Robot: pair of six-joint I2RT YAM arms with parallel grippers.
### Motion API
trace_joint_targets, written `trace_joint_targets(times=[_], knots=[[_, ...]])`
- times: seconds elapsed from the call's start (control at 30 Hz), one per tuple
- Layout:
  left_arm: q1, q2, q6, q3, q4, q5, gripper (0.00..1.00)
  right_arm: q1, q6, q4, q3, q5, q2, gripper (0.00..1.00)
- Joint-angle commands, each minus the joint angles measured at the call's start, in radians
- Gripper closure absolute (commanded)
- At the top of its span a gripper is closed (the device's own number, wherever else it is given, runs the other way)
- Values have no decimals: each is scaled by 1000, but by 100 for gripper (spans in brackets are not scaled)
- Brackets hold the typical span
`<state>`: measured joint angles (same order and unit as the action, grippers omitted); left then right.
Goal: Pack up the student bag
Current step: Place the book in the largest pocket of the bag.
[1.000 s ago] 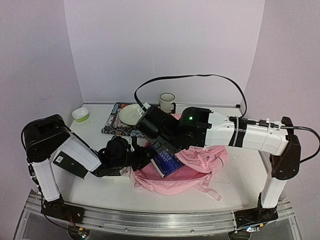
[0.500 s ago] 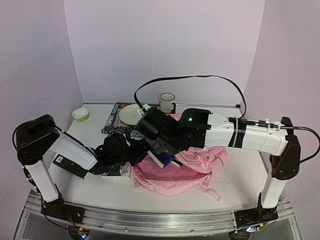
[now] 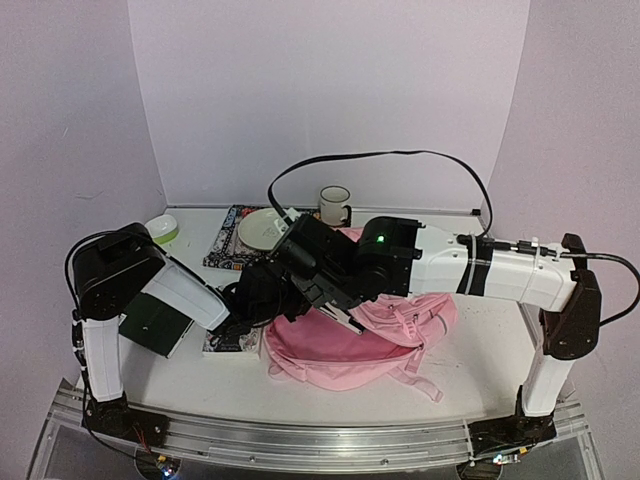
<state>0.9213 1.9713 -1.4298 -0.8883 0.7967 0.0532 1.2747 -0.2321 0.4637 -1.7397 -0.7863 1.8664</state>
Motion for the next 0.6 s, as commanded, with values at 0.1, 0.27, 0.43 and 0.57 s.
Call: trace_joint_targets(times=[0.1, 0.27, 0.43, 0.57], knots=[[27, -49, 152, -29, 122, 30, 43, 17, 10, -62, -21, -62, -43, 100], [31, -98, 248, 24, 88, 36, 30, 17, 19, -62, -16, -73, -46, 100], [38, -139, 343, 29, -47, 47, 17, 18, 25, -62, -10, -92, -43, 100], [45, -169, 395, 26, -154, 60, 9, 15, 25, -62, 0, -107, -45, 99]])
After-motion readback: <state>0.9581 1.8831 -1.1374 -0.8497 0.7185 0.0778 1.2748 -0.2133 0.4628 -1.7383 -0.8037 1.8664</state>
